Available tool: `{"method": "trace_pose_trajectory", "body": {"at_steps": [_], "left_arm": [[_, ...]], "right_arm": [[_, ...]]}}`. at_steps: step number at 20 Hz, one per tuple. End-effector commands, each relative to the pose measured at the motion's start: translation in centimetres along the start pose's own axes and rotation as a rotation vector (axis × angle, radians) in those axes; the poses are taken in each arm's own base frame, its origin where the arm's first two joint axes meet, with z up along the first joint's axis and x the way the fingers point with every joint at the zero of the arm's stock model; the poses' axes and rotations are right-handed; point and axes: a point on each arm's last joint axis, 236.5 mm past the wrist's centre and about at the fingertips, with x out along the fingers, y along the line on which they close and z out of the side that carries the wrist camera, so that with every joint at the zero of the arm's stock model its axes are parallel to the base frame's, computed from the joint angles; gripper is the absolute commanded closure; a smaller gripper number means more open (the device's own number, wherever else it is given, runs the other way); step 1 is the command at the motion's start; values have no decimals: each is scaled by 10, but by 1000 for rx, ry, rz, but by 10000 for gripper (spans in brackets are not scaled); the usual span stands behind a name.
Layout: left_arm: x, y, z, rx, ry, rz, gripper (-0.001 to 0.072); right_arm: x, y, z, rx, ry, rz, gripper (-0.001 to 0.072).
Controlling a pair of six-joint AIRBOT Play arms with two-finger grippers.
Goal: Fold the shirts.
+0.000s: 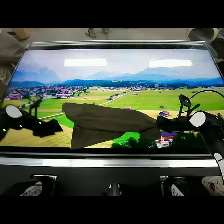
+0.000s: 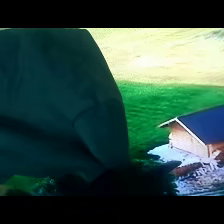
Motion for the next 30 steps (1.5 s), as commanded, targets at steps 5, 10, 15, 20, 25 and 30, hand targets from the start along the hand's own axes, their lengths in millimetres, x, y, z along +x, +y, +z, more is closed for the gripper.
{"method": "trace_pose_trajectory", "body": {"at_steps": [5, 10, 15, 20, 25, 30], "left_arm": [[78, -43, -39, -131, 10, -174, 175], [86, -54, -18, -146, -37, -183, 579], [-81, -158, 46, 440, -445, -305, 683], [-518, -217, -26, 588, -1617, -276, 682], [-623, -215, -130, 589, -1936, -325, 683], [-547, -178, -33, 511, -1641, -33, 682]], "right_arm": [[0, -1, -11, -13, 47, -4, 694], [-9, 6, -3, -24, 33, 6, 693], [-133, 64, 93, -238, -371, 60, 694], [-481, 126, 121, -433, -1287, -4, 694], [-573, 126, 47, -443, -1503, 16, 694], [-534, 109, 80, -412, -1364, -86, 694]]}}
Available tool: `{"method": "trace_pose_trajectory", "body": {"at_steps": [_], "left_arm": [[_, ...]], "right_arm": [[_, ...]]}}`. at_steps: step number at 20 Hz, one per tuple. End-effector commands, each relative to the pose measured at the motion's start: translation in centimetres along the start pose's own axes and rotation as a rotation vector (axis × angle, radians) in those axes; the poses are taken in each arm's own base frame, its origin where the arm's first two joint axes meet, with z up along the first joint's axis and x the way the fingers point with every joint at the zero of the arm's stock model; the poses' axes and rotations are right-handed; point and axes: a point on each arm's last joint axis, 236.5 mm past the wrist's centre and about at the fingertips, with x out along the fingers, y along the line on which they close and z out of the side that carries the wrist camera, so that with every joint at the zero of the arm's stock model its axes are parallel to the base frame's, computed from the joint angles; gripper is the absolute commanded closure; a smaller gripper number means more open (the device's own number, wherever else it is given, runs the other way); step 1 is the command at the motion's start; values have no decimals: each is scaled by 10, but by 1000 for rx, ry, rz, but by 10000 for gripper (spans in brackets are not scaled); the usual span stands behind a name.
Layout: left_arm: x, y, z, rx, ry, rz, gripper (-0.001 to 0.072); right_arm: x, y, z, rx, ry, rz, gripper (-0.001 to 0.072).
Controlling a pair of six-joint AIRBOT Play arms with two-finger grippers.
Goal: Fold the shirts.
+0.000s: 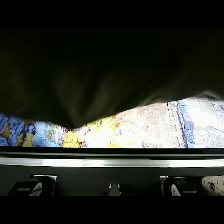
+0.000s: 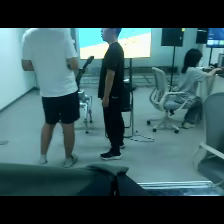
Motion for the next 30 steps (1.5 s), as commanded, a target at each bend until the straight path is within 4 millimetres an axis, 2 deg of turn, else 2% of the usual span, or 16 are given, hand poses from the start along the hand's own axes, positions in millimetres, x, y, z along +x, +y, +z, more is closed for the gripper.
{"method": "trace_pose_trajectory", "body": {"at_steps": [1, 3, 6, 8, 11, 13, 15, 17, 18, 19, 20, 21, 23, 26, 28, 30], "left_arm": [[28, 38, -77, 44, 262, 113, 682], [54, 59, -149, 28, 451, 144, 682], [79, 91, -276, -6, 737, 190, 682], [82, 109, -373, -42, 939, 214, 682], [80, 130, -488, -128, 1163, 273, 682], [74, 137, -545, -212, 1280, 326, 680], [64, 131, -587, -321, 1371, 352, 679], [56, 116, -615, -428, 1444, 338, 676], [52, 108, -623, -472, 1471, 331, 626], [49, 107, -625, -487, 1492, 330, 489], [44, 110, -621, -475, 1521, 318, 228], [39, 115, -612, -450, 1551, 289, 136], [18, 134, -588, -420, 1639, 242, 175], [-42, 157, -570, -502, 1756, 282, 275], [-96, 155, -582, -563, 1818, 310, 272], [-147, 144, -605, -614, 1857, 328, 271]], "right_arm": [[26, -10, -31, -16, 125, -41, 694], [68, -11, -90, -3, 331, -47, 694], [132, -5, -218, 52, 735, -39, 694], [180, 4, -301, 81, 910, -10, 693], [248, 38, -406, 246, 1014, 74, 693], [268, 64, -459, 437, 1079, 102, 693], [267, 84, -500, 574, 1181, 115, 694], [259, 98, -528, 630, 1267, 133, 693], [256, 103, -535, 629, 1289, 137, 689], [256, 103, -536, 629, 1291, 138, 615], [255, 102, -530, 619, 1287, 146, 453], [252, 94, -520, 577, 1282, 167, 309], [234, 62, -501, 459, 1305, 159, 269], [163, 0, -509, 409, 1561, 46, 295], [112, -11, -530, 386, 1701, 45, 305], [80, -5, -549, 398, 1722, 40, 346]]}}
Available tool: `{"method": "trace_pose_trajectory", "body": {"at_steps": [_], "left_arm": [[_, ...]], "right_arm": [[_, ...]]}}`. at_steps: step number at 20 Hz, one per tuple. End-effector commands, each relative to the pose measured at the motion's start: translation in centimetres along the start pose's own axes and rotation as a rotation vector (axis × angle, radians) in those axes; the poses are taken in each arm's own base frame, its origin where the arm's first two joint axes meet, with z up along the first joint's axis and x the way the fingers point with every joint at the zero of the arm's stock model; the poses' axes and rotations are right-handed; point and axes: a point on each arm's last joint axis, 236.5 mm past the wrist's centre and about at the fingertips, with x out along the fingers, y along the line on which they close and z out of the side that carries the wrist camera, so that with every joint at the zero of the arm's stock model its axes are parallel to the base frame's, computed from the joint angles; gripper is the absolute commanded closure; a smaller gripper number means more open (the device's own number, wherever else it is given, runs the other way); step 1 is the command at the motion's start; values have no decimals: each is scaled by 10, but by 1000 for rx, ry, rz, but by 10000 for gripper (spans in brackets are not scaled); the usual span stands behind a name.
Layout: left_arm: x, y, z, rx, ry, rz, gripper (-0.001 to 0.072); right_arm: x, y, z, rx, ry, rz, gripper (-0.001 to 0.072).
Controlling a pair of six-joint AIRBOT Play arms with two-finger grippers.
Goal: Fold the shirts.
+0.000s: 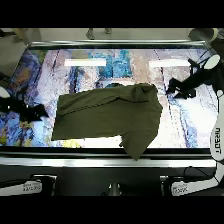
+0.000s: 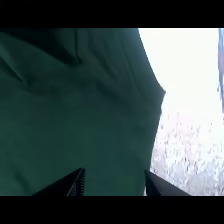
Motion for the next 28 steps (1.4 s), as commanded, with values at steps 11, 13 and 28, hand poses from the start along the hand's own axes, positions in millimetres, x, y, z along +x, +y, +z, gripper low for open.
{"method": "trace_pose_trajectory", "body": {"at_steps": [11, 13, 28], "left_arm": [[78, -1, -59, -94, 7, -140, 593], [76, -2, -57, -88, 2, -141, 681], [-128, -72, 23, 148, -592, -192, 684]], "right_arm": [[44, -42, -103, 36, 200, -46, 340], [63, -44, -127, 67, 266, -28, 314], [-8, 32, -39, -137, -201, 193, 699]]}}
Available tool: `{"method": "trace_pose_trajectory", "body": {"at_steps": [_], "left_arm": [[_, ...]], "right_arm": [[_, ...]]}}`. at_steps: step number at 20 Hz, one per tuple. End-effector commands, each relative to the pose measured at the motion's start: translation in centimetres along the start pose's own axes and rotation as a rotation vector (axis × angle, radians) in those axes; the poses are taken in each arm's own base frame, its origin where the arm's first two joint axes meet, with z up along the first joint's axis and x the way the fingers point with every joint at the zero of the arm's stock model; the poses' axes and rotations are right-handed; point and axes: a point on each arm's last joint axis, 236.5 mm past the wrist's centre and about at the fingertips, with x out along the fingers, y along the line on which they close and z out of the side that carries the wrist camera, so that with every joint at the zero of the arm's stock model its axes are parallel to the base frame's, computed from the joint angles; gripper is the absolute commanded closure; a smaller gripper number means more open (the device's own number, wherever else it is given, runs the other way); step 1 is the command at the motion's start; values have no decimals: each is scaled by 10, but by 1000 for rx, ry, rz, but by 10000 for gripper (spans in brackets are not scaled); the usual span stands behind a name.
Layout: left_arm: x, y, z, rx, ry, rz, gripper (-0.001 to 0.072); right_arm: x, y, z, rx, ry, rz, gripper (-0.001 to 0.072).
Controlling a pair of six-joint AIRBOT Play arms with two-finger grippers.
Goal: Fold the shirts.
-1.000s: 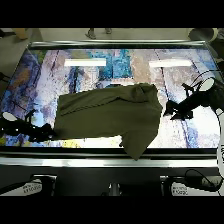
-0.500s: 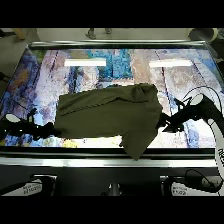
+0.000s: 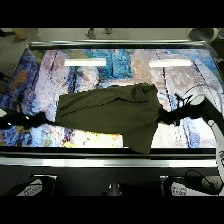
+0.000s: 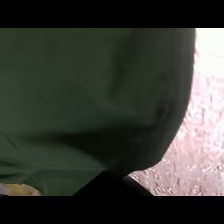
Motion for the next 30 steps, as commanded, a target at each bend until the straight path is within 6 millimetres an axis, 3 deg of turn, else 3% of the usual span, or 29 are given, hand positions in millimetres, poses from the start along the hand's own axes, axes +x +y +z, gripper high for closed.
{"method": "trace_pose_trajectory", "body": {"at_steps": [1, 2, 3, 4, 5, 6, 7, 8, 10, 14, 16, 18, 20, 22, 24, 25, 27, 29, 30], "left_arm": [[-152, -86, 88, 223, -463, -42, 684], [-243, -130, 106, 328, -709, -53, 684], [-333, -167, 107, 419, -950, -44, 684], [-426, -200, 89, 502, -1197, -19, 684], [-495, -222, 61, 544, -1380, -4, 684], [-548, -236, 28, 544, -1518, -12, 684], [-576, -246, 3, 530, -1587, -53, 683], [-594, -254, -18, 530, -1635, -88, 683], [-602, -257, -35, 545, -1661, -92, 684], [-566, -233, -5, 520, -1513, 32, 683], [-532, -220, 15, 527, -1379, 88, 684], [-485, -201, 36, 541, -1187, 153, 684], [-416, -170, 65, 488, -942, 177, 684], [-331, -125, 92, 404, -678, 207, 684], [-236, -76, 107, 311, -434, 217, 684], [-187, -55, 108, 276, -326, 218, 684], [-112, -25, 107, 248, -177, 229, 684], [-56, -4, 115, 216, -91, 229, 684], [-35, 4, 122, 190, -69, 230, 683]], "right_arm": [[-144, 89, 62, -323, -400, 25, 699], [-229, 132, 70, -454, -633, 5, 698], [-314, 166, 64, -553, -874, -42, 697], [-409, 198, 39, -633, -1154, -95, 697], [-481, 221, 0, -681, -1372, -129, 697], [-539, 238, -49, -705, -1560, -129, 698], [-573, 249, -90, -718, -1685, -113, 698], [-591, 252, -121, -725, -1752, -111, 698], [-590, 238, -142, -677, -1739, -147, 698], [-564, 221, -125, -635, -1612, -193, 698], [-546, 213, -105, -617, -1530, -212, 698], [-509, 194, -75, -579, -1361, -254, 698], [-446, 161, -29, -472, -1094, -276, 698], [-355, 117, 9, -364, -713, -299, 699], [-265, 78, 33, -266, -365, -318, 699], [-219, 69, 42, -263, -227, -323, 699], [-137, 67, 66, -297, -86, -337, 699], [-73, 79, 105, -333, -116, -318, 698], [-53, 85, 125, -339, -166, -303, 698]]}}
